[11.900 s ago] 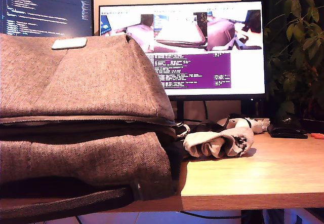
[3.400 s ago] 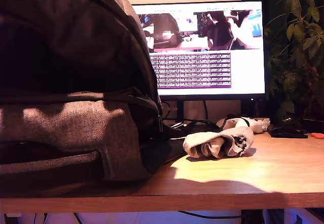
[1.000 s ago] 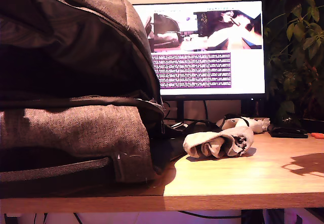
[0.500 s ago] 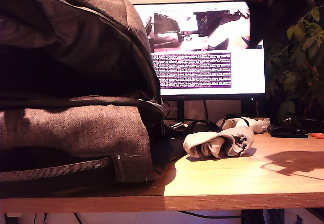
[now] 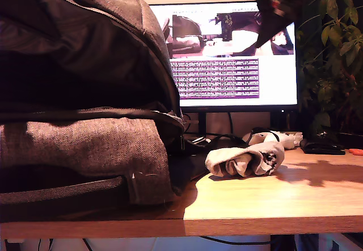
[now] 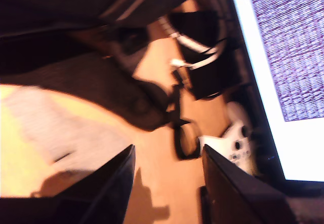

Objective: Pack the pair of socks inside the grey Google backpack

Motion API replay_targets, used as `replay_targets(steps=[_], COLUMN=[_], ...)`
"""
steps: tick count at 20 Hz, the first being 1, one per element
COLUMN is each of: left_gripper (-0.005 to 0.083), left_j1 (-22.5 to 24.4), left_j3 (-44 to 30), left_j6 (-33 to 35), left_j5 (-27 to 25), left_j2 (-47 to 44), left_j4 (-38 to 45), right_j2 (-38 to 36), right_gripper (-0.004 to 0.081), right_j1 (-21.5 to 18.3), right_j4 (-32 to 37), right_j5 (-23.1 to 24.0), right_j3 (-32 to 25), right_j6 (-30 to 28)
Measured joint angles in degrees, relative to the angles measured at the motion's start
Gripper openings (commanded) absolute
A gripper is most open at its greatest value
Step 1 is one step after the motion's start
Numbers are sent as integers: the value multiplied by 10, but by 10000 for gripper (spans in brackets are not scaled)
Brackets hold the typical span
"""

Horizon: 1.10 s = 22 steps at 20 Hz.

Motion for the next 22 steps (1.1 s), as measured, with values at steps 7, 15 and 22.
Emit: replay_targets(steps=[7, 15, 22], left_gripper=[-24, -24, -24], left_j1=[0, 0, 0], left_j3=[0, 0, 0], left_j6=[0, 0, 0], left_j5=[0, 0, 8], left_j2=[0, 0, 0], left_j4=[1, 2, 2], right_j2=[116, 200, 283], right_gripper=[369, 549, 606], right_j1=[-35, -74, -73], right_j4=[-57, -207, -210], right_j5=[-13, -70, -101], right_j3=[110, 170, 170], right_j6=[205, 616, 676])
